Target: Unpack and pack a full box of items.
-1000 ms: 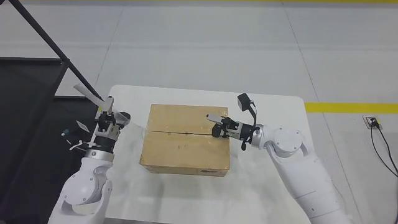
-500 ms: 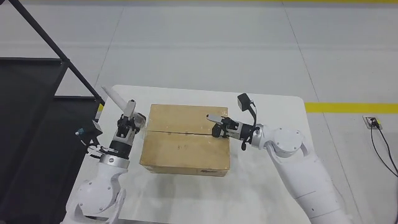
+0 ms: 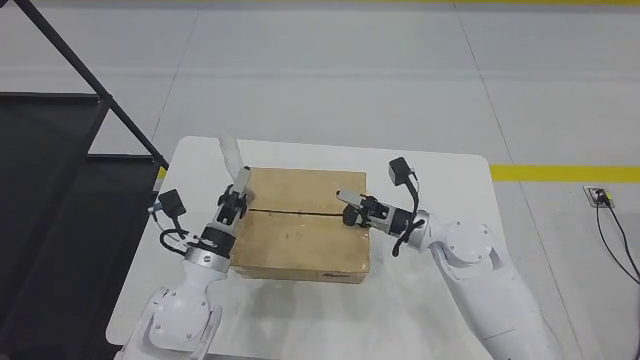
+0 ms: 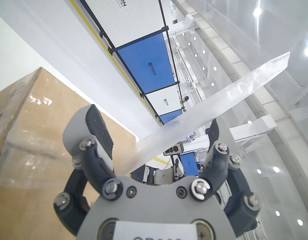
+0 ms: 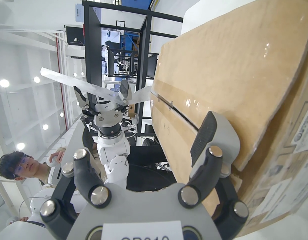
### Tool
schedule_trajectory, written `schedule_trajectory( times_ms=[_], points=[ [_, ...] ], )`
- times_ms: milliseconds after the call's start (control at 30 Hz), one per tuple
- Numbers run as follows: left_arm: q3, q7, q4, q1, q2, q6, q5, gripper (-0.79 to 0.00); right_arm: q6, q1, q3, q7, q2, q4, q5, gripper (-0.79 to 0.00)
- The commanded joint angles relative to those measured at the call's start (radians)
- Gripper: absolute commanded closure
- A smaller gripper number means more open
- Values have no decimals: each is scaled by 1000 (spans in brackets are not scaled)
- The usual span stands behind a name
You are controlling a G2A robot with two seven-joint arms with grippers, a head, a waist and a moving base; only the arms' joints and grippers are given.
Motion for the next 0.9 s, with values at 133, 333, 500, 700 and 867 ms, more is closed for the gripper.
schedule_trajectory(
  times_ms=[133,333,500,700,867],
  points=[
    [30,-1,15,-14,-6,7,51,-785,-21,-41,28,-27,8,-42,23,-785],
    [57,-2,24,-27,-13,16,74,-785,-39,-61,48,-21,15,-42,39,-785],
    [89,-3,40,-53,-21,34,90,-785,-50,-76,59,-17,21,-35,45,-785],
    [132,-9,74,-89,-32,54,104,-785,-89,-121,99,-21,32,-47,70,-785],
    [156,-12,86,-94,-39,51,122,-785,-105,-145,120,-20,39,-53,82,-785]
  ],
)
